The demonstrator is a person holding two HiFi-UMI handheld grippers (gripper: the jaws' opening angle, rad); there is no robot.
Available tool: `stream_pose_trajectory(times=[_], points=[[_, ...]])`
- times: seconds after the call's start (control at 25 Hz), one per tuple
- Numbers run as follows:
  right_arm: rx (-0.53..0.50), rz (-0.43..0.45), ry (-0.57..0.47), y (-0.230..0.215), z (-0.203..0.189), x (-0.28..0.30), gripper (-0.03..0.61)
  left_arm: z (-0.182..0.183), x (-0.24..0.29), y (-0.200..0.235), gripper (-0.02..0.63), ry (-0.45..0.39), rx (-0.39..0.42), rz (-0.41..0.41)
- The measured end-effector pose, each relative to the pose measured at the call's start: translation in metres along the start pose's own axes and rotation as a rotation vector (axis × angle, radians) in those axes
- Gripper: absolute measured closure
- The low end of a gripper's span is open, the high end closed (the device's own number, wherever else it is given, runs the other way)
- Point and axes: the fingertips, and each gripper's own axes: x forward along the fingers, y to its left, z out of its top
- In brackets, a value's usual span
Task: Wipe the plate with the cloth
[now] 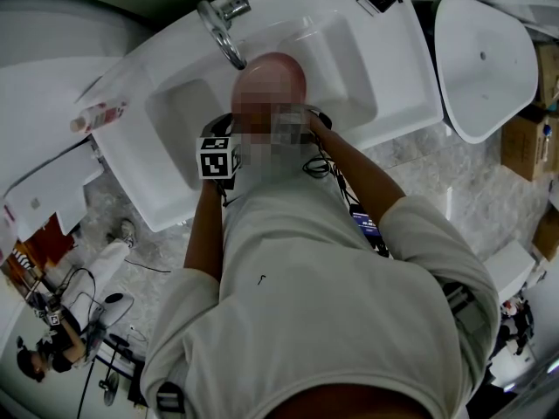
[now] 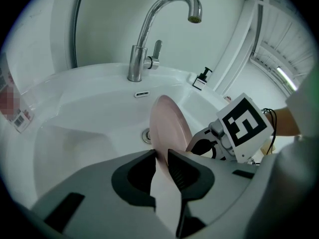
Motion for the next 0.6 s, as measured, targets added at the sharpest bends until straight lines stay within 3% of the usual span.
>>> stream_pose_trajectory(times=[0.28, 0.6], points=[[0.101, -0.03, 0.045, -0.019, -0.026, 0.002, 0.488, 0.0, 0.002, -0.002, 0.529, 0.005, 0.021, 0.0], [0.246, -0.058, 0.026, -0.045, -0.042, -0.004, 0.486, -0.001, 0.002, -0.005, 0.534, 0.009, 0.032, -0.002]])
